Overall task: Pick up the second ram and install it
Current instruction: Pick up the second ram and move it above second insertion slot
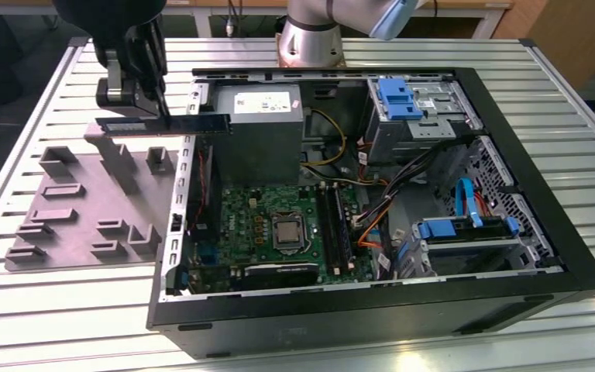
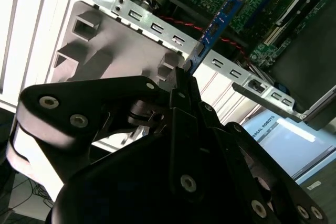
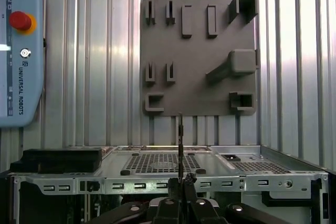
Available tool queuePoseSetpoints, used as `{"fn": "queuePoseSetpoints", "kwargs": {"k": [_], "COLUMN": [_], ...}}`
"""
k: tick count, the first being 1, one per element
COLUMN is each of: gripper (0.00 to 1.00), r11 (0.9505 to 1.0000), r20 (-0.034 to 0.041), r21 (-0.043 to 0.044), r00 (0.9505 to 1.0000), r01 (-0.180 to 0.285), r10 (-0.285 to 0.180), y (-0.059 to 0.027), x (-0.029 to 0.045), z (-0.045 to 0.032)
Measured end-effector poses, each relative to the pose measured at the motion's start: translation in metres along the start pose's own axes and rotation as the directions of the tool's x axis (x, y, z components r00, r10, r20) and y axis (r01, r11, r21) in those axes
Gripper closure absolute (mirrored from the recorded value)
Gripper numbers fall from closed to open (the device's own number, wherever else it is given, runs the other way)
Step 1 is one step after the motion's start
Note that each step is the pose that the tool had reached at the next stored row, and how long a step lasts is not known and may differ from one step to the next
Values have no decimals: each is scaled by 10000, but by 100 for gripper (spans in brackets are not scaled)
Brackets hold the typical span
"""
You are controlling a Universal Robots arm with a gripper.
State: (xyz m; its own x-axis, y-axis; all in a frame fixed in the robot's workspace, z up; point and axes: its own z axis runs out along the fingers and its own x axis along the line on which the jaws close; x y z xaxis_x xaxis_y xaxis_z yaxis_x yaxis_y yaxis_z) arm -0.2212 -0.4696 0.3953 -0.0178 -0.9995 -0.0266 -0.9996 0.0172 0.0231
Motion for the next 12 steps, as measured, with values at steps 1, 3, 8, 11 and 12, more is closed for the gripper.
{"fn": "queuePoseSetpoints", "kwargs": {"k": [1,3,8,11,12], "gripper": [86,86,86,86,86], "r11": [10000,10000,10000,10000,10000], "r20": [0,0,0,-1,0], "r21": [-1,0,-1,-1,0], "r00": [10000,10000,10000,10000,10000], "r01": [-1,0,0,0,-1], "r10": [1,0,0,0,1], "y": [-10,-32,-86,-118,-129], "x": [0,-1,-1,-2,-2], "z": [0,-1,-2,-3,-3]}}
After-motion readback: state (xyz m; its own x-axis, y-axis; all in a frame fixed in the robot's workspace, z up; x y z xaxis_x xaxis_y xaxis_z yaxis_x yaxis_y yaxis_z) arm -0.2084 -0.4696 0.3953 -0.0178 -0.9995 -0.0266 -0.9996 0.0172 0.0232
